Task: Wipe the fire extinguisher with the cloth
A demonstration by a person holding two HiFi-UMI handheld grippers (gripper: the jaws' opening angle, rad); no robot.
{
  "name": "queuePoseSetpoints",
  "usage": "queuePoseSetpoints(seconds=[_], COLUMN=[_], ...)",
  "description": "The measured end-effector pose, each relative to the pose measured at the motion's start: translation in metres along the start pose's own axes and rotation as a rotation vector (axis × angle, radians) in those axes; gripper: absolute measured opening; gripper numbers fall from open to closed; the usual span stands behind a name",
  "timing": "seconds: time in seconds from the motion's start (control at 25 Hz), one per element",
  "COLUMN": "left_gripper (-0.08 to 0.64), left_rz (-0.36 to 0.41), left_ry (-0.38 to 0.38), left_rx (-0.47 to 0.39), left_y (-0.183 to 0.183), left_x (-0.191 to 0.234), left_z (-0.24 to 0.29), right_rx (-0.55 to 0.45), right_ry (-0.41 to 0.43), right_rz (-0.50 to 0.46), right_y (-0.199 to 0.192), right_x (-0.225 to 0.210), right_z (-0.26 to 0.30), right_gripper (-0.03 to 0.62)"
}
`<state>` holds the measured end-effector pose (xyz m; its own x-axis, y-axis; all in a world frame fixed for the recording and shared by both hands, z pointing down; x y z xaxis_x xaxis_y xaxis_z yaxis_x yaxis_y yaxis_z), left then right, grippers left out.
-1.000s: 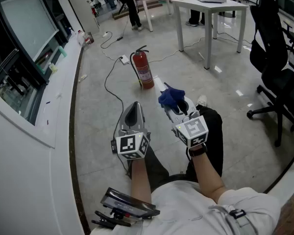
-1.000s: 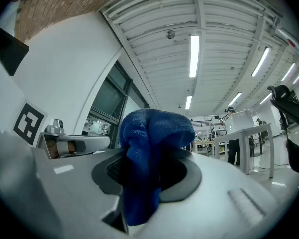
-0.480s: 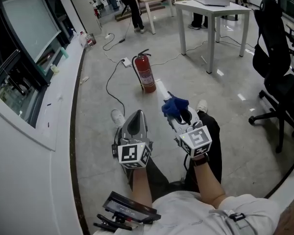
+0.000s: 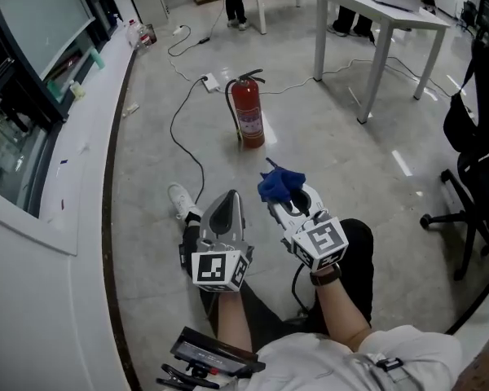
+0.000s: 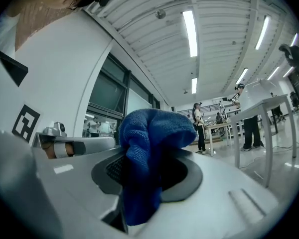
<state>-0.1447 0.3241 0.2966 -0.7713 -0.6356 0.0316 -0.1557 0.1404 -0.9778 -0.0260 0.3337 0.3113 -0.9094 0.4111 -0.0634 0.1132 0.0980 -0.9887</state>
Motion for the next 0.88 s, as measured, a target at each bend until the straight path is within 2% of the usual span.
queuePoseSetpoints(seconds=[0.2,0.32,0.56,0.88], left_gripper=[-0.005,-0.005,-0.005,-0.005], left_rz=[-0.036,-0.045,-0.052,-0.026], left_ry=[0.023,0.011,-0.08,-0.17], left_rx=[0.026,0.039,0.072,0.059], left_y=[-0.019,-0.031,-0.04,-0.033], left_x=[0.043,0.062,0.087,0.145], left_z=[0.045,0.07,0.121,0.181], right_rx=[-0.013,-0.017,-0.029,-0.072], right_ry=[0.009,-0.01,-0.124,-0.22], right_rz=[0.028,0.04,0.074,0.025], right_y=[-0.007,-0.012,-0.027,-0.017], right_x=[-0.024,-0.041,-0.082,-0.1], right_z=[0.057,0.081,0.109,0.172], right_gripper=[0.133,0.133,0.133,0.133])
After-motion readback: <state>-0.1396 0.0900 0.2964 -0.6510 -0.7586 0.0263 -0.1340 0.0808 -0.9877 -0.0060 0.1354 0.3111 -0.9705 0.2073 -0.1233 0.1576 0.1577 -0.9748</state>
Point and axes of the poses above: the fingertips, and each gripper's own axes: z forward along the fingers, x to its left, y out of its top, the point moved 4 cm from there along -z, backward along the fingers, and after that the axes turned 1 degree about z, right-handed, at the moved point
